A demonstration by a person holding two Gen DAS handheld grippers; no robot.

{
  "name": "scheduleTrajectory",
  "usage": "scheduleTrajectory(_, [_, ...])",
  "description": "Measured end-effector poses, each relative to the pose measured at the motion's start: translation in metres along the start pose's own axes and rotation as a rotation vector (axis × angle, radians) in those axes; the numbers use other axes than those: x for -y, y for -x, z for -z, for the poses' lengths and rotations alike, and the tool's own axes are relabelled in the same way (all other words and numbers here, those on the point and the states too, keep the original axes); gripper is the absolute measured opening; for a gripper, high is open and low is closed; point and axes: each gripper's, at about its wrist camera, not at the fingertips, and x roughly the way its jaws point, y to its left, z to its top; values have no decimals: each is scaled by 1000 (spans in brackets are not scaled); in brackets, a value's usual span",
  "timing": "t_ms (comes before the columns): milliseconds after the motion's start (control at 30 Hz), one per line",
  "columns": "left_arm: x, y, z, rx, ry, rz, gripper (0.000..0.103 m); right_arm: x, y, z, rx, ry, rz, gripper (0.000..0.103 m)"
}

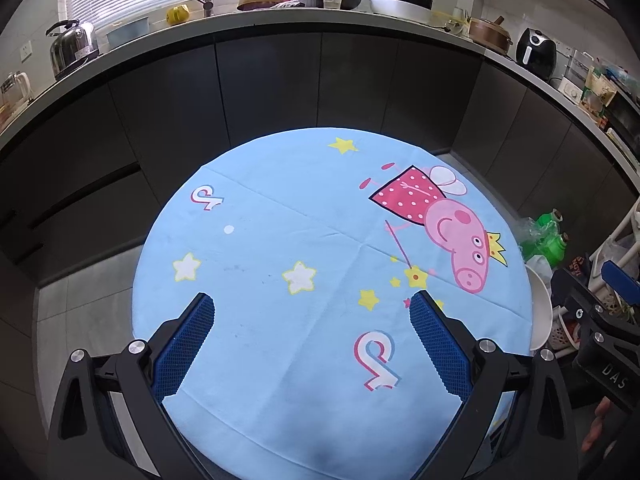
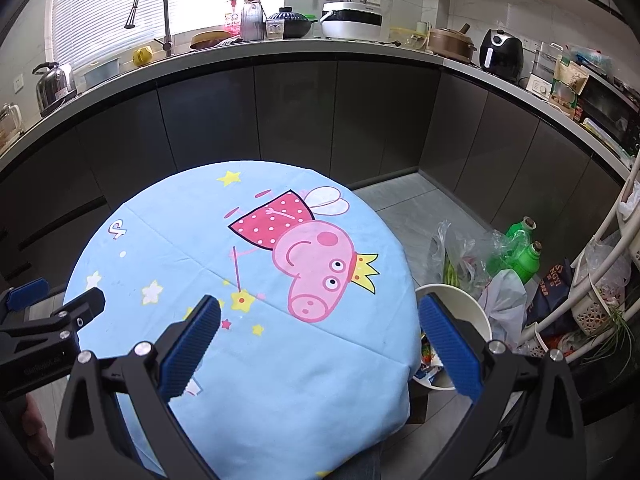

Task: Collect trash

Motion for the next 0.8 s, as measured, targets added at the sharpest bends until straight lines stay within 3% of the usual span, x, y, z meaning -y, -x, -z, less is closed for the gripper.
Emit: scheduleTrajectory(800, [2,1,1,0,0,5,94,0,0,0,0,-1,-1,100])
